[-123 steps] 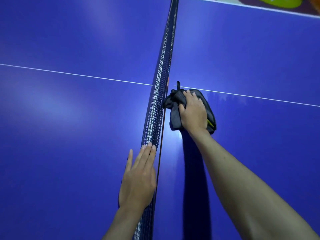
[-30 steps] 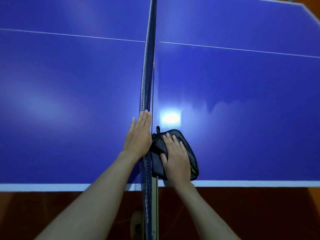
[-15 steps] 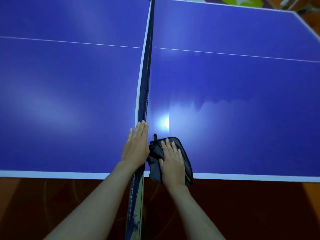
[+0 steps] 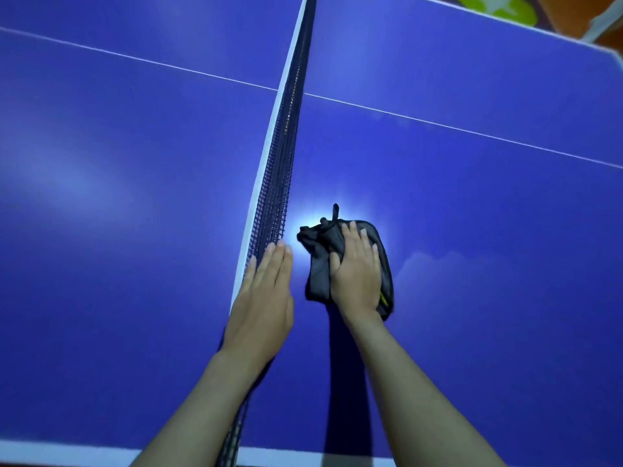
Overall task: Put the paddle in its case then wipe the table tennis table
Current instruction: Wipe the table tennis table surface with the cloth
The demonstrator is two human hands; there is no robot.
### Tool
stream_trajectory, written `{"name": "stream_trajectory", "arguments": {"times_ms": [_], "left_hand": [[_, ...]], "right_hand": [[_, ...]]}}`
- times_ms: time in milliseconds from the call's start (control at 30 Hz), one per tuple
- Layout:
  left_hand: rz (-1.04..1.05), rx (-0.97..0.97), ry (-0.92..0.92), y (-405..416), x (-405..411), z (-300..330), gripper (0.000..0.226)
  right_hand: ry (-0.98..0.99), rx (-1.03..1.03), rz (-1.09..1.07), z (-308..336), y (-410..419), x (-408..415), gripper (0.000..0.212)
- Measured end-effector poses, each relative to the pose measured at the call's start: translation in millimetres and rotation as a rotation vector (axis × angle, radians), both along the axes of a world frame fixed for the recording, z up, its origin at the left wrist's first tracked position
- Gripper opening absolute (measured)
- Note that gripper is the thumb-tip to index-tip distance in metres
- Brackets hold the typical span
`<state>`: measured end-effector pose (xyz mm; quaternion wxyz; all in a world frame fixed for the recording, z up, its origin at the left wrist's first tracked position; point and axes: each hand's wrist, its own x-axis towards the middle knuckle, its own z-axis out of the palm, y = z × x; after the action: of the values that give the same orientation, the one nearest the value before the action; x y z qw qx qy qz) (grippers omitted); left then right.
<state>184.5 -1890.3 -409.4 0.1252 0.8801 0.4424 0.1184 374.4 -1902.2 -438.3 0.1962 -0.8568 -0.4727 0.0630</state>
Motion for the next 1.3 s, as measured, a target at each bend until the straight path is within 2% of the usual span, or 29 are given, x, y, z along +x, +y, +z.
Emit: {"name": "stream_trajectory", "arguments": {"times_ms": [200,333,633,767,867,1033,1300], "left_hand": [[-0.012,0.045,0.021,11,21,3,0.069],[-0.007,0.004,-0.022,0,23,5,0.070],[0.039,0.001,0.080,-73,14,27,0.064],[0.064,-0.139,0.019,-115,11,39,0.058],[0.056,-0.220,-0.012,-137,9,44,0.057],[0.061,-0.220,-0.061,-146,19,37,0.056],[0.038,-0.179,-0.175,-111,67,12,0.052]], "right_hand": [[0.025,0.026,0.059,-2,36,43,0.062],[0.039,0.029,0.105,0,13,34,0.063],[0.029,0.006,0.146,-5,-154,-26,0.068],[-0.003,-0.053,0.169,-3,-242,-51,0.073],[-0.023,-0.088,0.193,-1,-275,-52,0.073],[-0.023,-0.125,0.137,-3,-255,-33,0.092],[-0.089,-0.095,-0.011,-6,-143,42,0.075]]}}
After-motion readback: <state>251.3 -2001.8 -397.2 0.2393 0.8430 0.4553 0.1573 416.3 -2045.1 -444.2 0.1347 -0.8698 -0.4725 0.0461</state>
